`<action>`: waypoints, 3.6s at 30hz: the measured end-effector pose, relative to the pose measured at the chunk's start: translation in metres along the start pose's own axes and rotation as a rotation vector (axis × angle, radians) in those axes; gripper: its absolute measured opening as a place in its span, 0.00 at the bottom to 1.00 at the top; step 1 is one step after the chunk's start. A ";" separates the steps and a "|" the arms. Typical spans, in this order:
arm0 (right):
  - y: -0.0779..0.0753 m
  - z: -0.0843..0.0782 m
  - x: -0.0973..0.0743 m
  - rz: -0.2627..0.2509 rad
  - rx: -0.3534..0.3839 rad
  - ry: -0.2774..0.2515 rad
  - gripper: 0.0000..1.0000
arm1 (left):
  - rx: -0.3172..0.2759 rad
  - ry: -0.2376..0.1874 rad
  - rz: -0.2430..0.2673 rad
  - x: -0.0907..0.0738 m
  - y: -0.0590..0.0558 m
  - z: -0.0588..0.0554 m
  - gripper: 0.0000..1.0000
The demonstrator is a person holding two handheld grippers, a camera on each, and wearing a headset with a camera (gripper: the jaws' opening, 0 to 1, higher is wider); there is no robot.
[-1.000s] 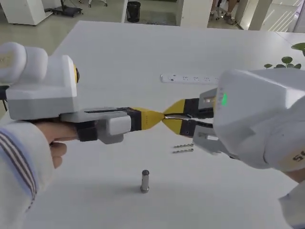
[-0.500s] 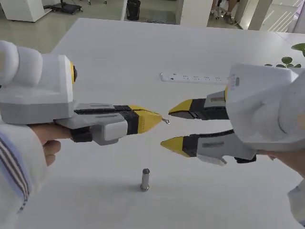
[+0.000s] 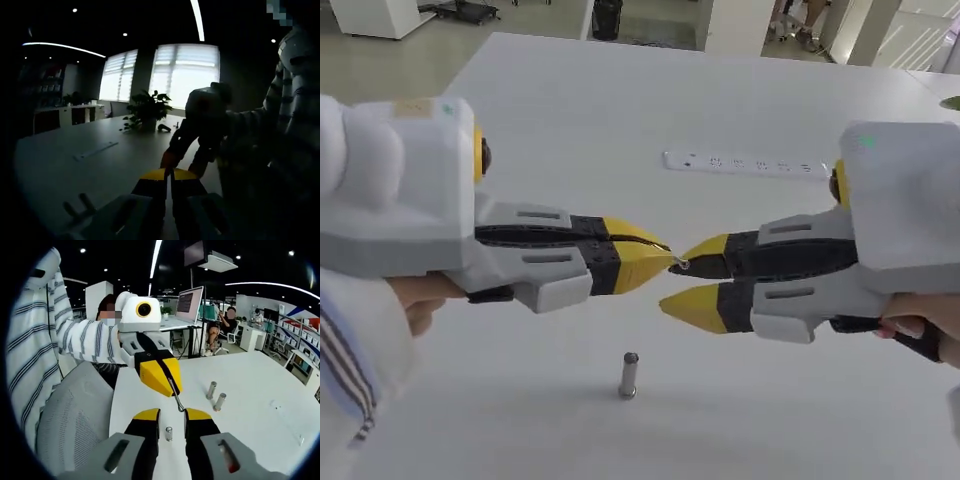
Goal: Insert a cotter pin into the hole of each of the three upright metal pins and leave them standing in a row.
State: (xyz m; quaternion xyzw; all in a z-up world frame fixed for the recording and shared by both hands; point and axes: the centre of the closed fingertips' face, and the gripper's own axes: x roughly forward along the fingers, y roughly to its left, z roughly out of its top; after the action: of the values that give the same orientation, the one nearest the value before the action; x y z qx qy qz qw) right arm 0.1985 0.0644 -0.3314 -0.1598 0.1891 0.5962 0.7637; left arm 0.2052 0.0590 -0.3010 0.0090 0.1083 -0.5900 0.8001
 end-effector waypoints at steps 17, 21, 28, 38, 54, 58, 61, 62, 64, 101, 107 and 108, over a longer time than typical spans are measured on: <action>0.013 -0.001 -0.008 0.046 0.025 -0.003 0.00 | 0.055 0.019 -0.085 0.003 -0.017 -0.009 0.00; 0.016 0.002 -0.011 0.075 0.075 -0.036 0.00 | -0.012 -0.037 -0.095 0.001 -0.018 -0.007 0.00; 0.020 -0.001 -0.008 0.080 0.027 -0.001 0.00 | -0.032 -0.039 -0.078 0.002 -0.016 -0.010 0.01; 0.011 -0.039 -0.005 0.074 -0.075 0.218 0.00 | -0.010 0.092 -0.032 -0.003 -0.005 -0.045 0.18; 0.005 -0.099 0.019 0.127 -0.097 0.414 0.00 | -0.010 0.255 -0.030 0.002 0.006 -0.099 0.20; 0.004 -0.106 0.025 0.138 -0.084 0.427 0.00 | -0.011 0.275 -0.033 0.005 0.009 -0.107 0.19; 0.003 -0.110 0.030 0.139 -0.083 0.436 0.00 | -0.021 0.281 -0.042 0.008 0.009 -0.112 0.19; 0.003 -0.111 0.032 0.140 -0.081 0.441 0.00 | -0.019 0.289 -0.041 0.009 0.009 -0.114 0.18; 0.002 -0.113 0.034 0.141 -0.080 0.448 0.00 | -0.008 0.312 -0.046 0.009 0.009 -0.119 0.17; 0.008 -0.108 0.050 0.160 -0.077 0.459 0.00 | -0.001 0.358 -0.051 0.009 0.014 -0.133 0.06; 0.012 -0.101 0.055 0.169 -0.070 0.423 0.00 | 0.001 0.355 -0.060 0.013 0.010 -0.133 0.05; 0.012 -0.100 0.057 0.169 -0.064 0.416 0.00 | 0.005 0.355 -0.063 0.013 0.009 -0.133 0.05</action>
State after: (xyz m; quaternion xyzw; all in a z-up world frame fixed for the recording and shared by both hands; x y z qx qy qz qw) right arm 0.1890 0.0684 -0.4467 -0.2874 0.3362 0.6178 0.6502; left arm 0.1958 0.0682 -0.4344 0.1116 0.2465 -0.6044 0.7493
